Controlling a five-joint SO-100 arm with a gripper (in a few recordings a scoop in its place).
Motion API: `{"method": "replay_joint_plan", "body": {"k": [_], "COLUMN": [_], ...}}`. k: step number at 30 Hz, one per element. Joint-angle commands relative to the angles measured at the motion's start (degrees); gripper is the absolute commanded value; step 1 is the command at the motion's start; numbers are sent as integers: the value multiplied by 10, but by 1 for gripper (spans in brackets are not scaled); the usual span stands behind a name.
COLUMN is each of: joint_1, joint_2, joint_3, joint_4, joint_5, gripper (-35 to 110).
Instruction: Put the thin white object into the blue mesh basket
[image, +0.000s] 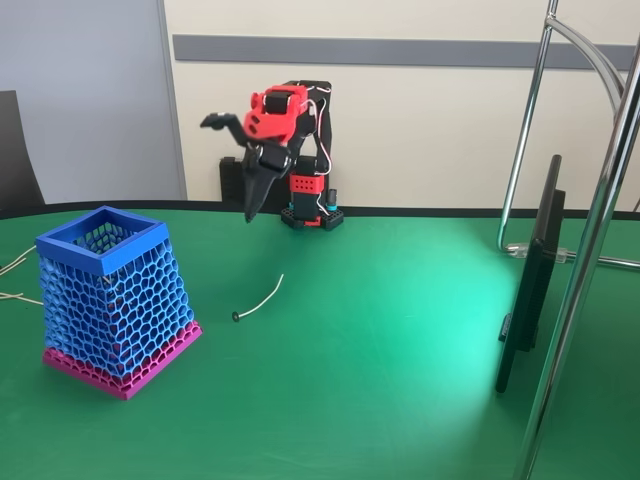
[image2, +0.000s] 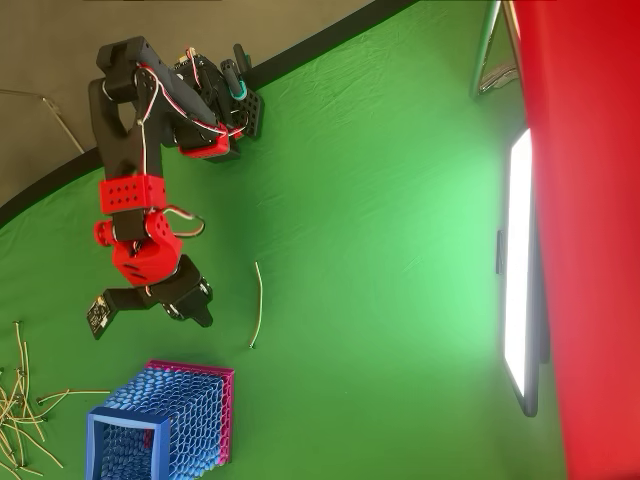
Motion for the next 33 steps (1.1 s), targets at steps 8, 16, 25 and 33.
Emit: {"method": "replay_joint_plan", "body": {"k": [8,16,25,33], "joint_1": [18,21,18,18], "joint_2": [-165,-268,-336,-359], "joint_3": [-168,-246,-269,-266], "joint_4": [59,69,69,69], "joint_5": [-96,-135,-176,-241], "gripper": [1,3,10,11]}}
